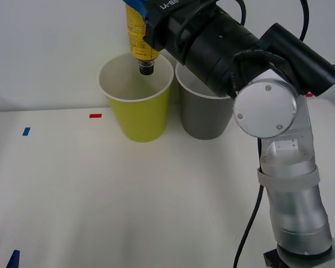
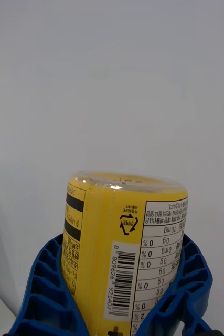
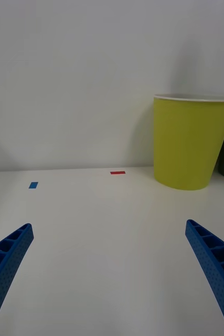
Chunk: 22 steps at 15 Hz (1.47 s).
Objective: Put cans in the gray bin and PET bottles in the light green bin.
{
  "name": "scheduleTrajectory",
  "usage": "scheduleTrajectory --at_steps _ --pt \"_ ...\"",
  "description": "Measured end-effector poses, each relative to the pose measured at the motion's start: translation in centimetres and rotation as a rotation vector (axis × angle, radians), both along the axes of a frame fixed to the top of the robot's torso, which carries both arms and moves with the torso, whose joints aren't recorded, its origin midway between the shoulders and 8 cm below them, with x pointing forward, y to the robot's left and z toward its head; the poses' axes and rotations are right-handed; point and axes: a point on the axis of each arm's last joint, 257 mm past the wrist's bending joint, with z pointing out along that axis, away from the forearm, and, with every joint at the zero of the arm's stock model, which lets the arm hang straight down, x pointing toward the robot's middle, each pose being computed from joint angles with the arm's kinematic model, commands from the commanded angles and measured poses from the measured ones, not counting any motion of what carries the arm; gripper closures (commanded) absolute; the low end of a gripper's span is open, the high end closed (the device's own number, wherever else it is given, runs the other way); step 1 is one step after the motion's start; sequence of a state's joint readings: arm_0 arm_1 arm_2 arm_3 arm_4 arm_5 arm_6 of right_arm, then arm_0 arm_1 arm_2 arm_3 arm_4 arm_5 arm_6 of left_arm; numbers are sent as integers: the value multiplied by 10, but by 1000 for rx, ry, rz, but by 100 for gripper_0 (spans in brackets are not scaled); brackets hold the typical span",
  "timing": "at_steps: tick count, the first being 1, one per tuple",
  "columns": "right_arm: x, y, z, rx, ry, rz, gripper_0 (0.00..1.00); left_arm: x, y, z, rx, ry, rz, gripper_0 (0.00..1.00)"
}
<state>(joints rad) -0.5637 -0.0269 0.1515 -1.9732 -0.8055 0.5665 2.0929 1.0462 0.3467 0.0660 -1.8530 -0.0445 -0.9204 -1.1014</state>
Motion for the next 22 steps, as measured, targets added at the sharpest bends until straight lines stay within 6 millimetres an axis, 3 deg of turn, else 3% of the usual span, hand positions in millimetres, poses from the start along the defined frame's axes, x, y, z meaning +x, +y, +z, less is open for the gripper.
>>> scheduleTrajectory --at_steps 7,22 --pt "50 23 -6 1 -49 -62 100 0 0 0 0 0 0 0" --pt "64 35 -16 -25 -129 -106 100 0 0 0 0 0 0 0"
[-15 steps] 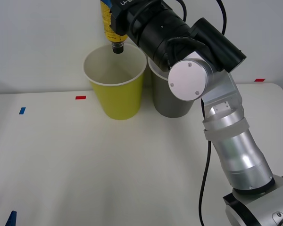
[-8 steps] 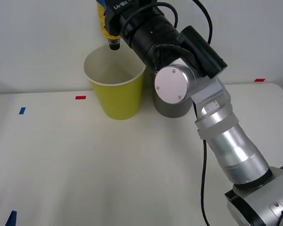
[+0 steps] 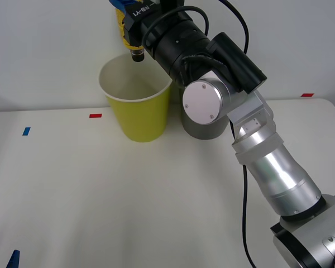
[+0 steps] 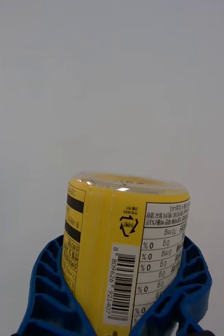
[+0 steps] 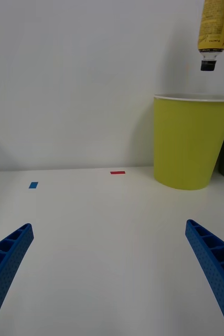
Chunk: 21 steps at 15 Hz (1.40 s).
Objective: Put cans in the gray bin and PET bottles in the light green bin.
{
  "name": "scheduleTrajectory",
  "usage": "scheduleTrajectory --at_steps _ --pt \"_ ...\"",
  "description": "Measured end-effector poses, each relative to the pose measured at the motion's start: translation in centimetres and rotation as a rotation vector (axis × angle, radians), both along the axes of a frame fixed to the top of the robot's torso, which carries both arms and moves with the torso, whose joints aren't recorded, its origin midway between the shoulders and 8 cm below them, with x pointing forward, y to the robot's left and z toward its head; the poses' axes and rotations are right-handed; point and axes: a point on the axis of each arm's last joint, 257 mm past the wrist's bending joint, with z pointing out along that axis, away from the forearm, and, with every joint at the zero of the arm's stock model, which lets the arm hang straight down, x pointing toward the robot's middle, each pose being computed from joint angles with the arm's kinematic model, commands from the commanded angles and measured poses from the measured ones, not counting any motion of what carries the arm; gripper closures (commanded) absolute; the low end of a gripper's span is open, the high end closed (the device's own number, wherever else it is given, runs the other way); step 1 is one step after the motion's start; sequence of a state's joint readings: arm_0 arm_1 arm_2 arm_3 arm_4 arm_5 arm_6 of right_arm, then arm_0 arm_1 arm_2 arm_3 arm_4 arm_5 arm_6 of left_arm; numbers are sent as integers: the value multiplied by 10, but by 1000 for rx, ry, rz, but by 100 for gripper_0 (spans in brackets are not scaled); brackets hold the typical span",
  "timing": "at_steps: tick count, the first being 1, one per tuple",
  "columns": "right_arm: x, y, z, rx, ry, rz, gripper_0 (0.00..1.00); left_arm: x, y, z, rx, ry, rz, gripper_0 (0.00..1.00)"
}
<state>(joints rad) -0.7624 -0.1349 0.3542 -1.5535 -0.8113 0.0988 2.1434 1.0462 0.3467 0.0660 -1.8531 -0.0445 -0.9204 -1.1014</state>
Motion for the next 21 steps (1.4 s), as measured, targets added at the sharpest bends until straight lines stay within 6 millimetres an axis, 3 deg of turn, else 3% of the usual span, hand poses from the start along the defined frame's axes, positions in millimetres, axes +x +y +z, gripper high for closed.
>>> scheduleTrajectory --at_steps 7,8,10,11,21 --pt "4 9 -2 -16 1 2 100 0 0 0 0 0 0 0" --pt "3 10 -2 -13 1 3 80 0 0 0 0 0 0 0" --pt "2 12 -1 -6 1 6 9 0 0 0 0 0 0 0" --pt "3 12 -2 -5 3 6 0 0 0 0 0 0 0 0" --pt "5 10 -14 7 13 -9 0 0 0 0 0 0 0 0"
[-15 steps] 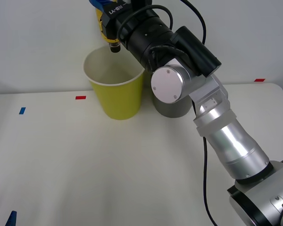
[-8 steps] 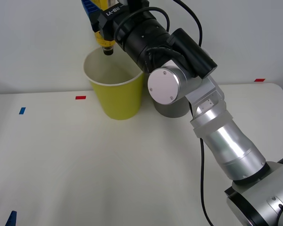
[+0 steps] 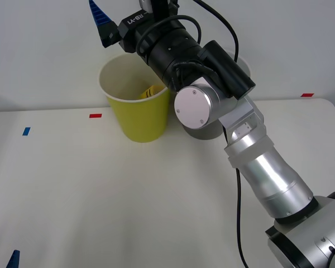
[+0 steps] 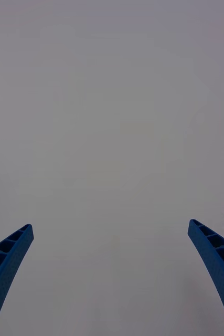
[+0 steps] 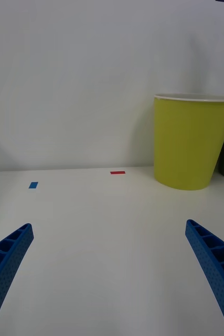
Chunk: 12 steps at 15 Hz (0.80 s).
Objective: Put cans in the gray bin and PET bottles in the light green bin.
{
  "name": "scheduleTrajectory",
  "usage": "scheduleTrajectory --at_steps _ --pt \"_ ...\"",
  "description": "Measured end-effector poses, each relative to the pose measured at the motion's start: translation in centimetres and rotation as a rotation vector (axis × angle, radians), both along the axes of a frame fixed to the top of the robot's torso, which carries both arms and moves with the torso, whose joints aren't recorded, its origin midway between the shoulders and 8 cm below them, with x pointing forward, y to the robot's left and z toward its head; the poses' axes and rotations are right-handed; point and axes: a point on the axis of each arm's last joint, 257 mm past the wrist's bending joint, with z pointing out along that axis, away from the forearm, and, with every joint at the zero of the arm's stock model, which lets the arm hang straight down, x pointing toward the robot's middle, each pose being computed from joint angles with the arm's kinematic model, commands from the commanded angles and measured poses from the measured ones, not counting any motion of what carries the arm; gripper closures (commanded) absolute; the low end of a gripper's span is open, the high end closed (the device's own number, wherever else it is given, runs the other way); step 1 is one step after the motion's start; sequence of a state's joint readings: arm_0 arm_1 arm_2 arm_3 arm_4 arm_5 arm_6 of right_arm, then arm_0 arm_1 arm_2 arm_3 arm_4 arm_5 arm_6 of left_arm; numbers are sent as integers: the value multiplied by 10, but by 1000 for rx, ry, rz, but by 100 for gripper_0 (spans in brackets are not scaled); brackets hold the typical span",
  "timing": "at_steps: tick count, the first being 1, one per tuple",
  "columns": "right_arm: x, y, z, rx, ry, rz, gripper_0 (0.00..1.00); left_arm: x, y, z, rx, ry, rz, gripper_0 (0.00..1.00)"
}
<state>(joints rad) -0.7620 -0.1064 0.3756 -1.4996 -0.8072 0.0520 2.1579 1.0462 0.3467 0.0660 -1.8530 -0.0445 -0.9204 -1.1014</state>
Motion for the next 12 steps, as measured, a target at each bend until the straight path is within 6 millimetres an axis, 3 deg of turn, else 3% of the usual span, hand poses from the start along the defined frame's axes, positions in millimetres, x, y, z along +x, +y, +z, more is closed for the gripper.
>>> scheduleTrajectory --at_steps 7,9,12 --pt "-13 -4 2 -25 23 31 0 0 0 0 0 0 0 0" --pt "-21 -15 0 -86 61 49 0 0 0 0 0 0 0 0" --pt "-28 -47 -2 -75 114 50 0 0 0 0 0 0 0 0"
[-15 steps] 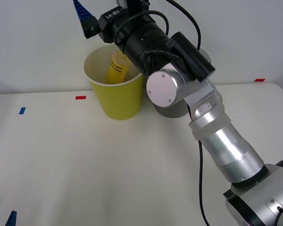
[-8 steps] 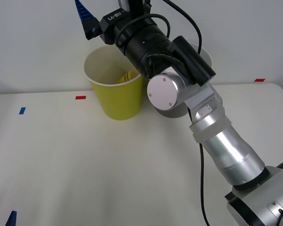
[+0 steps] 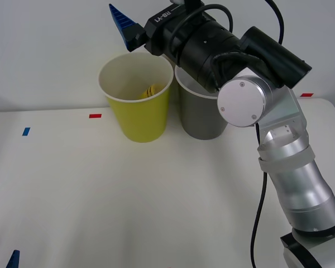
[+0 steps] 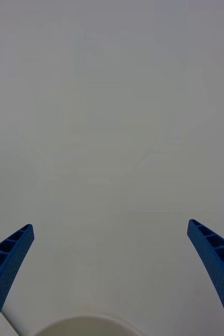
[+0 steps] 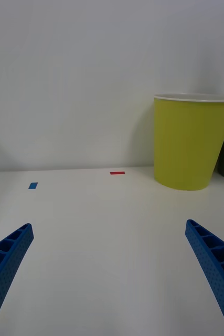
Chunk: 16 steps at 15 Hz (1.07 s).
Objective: Put cans in the gray bin and PET bottles in the light green bin.
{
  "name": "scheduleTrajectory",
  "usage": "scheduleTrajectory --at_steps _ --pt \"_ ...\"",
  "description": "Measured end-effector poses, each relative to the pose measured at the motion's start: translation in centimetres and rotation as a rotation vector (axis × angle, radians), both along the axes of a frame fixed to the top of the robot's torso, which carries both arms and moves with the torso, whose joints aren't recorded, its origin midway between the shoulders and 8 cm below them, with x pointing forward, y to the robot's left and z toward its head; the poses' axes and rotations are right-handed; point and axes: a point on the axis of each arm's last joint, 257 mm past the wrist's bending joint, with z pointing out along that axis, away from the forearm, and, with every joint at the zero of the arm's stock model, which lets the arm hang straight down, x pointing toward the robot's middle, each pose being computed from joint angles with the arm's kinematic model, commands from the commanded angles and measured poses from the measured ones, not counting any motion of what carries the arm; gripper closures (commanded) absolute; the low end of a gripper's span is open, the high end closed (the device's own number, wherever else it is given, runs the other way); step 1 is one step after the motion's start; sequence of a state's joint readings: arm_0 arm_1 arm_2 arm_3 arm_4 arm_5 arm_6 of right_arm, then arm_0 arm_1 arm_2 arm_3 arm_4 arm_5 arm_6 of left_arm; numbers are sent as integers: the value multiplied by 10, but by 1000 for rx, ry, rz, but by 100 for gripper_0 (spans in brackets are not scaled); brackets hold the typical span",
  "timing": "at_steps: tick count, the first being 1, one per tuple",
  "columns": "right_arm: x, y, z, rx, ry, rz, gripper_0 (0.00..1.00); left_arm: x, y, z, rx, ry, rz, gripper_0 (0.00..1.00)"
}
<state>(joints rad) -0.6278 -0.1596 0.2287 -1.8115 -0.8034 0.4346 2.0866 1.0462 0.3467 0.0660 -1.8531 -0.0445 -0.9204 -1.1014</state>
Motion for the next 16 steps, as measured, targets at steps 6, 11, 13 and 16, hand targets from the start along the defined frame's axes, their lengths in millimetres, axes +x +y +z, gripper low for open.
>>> scheduleTrajectory --at_steps 6,11,13,16 --pt "-60 -33 13 0 97 59 0 0 0 0 0 0 0 0" --pt "-114 -98 -5 45 168 -30 0 0 0 0 0 0 0 0" --pt "-125 -124 -21 51 195 -85 0 0 0 0 0 0 0 0" --pt "-131 -162 -46 69 250 -174 0 0 0 0 0 0 0 0"
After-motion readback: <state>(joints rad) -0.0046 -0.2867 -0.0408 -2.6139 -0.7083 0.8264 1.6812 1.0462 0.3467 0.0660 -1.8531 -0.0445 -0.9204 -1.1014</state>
